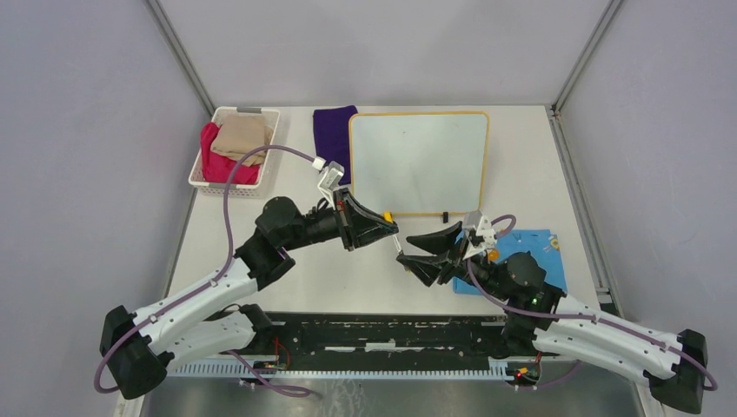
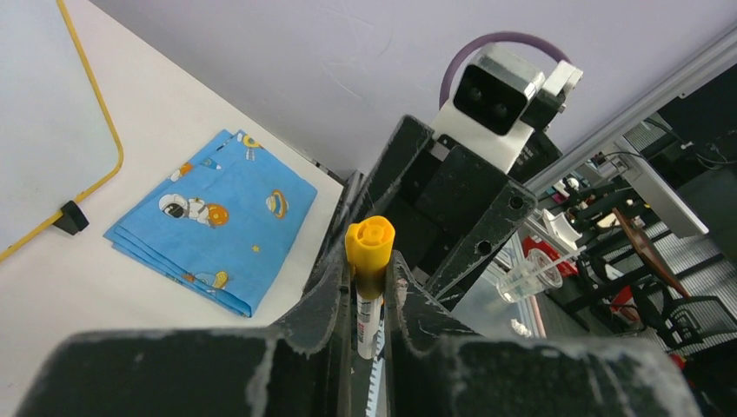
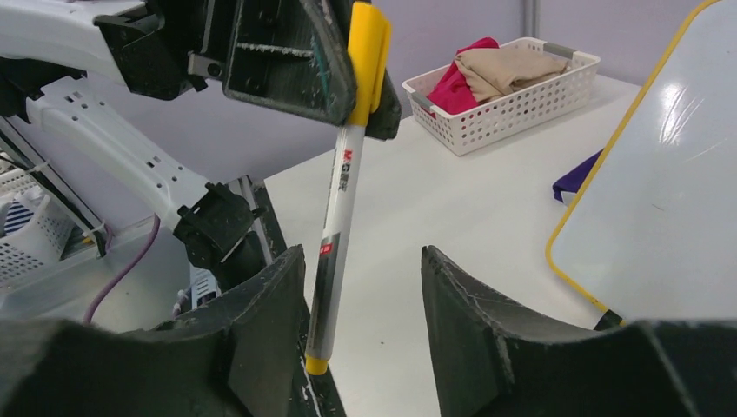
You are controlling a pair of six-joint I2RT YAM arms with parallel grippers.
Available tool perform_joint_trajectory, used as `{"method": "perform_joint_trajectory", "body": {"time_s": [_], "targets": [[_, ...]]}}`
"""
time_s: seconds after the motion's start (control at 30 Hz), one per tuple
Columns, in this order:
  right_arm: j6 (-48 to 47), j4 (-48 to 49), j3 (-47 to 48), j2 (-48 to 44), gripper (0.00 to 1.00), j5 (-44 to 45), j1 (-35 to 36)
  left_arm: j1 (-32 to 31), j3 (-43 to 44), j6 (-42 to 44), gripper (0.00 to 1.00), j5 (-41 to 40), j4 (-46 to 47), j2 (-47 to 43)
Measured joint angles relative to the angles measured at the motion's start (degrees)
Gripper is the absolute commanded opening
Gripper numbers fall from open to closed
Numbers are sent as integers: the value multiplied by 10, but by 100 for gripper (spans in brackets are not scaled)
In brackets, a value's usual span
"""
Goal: Write a sentence on the whiteboard
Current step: Open the whiteboard marker at the center of the board.
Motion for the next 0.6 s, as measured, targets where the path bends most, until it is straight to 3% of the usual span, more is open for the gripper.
{"method": "perform_joint_trajectory", "body": {"time_s": [0.17,0.4,0.6], "targets": [[10,-11,47,37,59,2,0,-1,-6,0,2,10,0,-17],[40,17,63,73,44,-11,0,-1,-15,0,2,18,-3,-45],[73,51,63,96,43,-31,2,0,-18,0,2,15,-12,-61]]}}
